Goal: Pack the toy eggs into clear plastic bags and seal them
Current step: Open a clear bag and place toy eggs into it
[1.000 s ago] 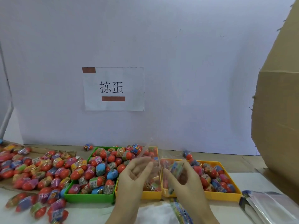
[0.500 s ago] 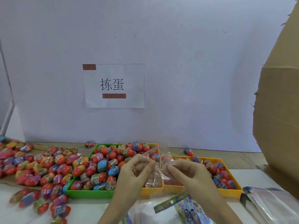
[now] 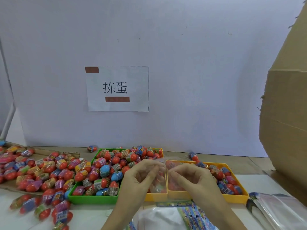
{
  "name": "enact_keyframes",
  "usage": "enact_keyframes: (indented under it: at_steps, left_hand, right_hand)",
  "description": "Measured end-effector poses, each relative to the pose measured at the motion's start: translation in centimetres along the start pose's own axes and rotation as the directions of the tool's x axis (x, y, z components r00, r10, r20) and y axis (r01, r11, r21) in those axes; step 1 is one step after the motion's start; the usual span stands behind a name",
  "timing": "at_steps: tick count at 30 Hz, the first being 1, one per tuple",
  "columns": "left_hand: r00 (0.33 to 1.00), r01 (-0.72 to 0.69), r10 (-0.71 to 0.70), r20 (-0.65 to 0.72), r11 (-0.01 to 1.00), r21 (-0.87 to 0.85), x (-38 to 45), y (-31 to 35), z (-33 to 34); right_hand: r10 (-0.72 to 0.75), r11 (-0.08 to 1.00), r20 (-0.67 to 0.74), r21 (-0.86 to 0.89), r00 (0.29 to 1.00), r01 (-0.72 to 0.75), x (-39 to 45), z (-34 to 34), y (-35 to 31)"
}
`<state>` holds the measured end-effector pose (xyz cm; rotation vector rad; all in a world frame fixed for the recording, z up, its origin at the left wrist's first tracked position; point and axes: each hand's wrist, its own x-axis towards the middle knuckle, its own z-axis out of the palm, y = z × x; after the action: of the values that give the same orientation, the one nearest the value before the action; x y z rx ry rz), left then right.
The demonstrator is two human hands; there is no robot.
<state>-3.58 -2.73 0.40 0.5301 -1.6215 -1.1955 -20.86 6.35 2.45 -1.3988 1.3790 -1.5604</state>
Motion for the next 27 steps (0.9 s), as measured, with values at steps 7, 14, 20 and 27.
enact_keyframes:
  at_steps: [7, 14, 20, 27]
  left_hand:
    - [0.972, 0.02, -0.001, -0.236, 0.997, 0.081, 0.0, -0.8, 0.5]
    - [0.973, 0.113, -0.1, 0.21, 0.992, -0.053, -1.3, -0.9, 2.1]
    - [0.995, 0.059, -0.053, 0.081, 0.995, -0.077, -1.3, -0.7, 2.3]
    - [0.987, 0.125, -0.131, 0.097, 0.99, 0.066, -0.7, -0.6, 0.8]
  right_hand:
    - [-0.055, 0.998, -0.157, -0.04, 0.986, 0.049, 0.2, 0.1, 1.0]
    - [-0.33, 0.926, -0.201, -0.26, 0.922, 0.274, -0.2, 1.8, 2.6]
    - [-0.475, 0.797, 0.004, -0.422, 0.88, 0.432, -0.1, 2.6, 3.6]
    - [-0.48, 0.593, 0.158, -0.666, 0.863, 0.452, 0.0, 1.9, 4.0]
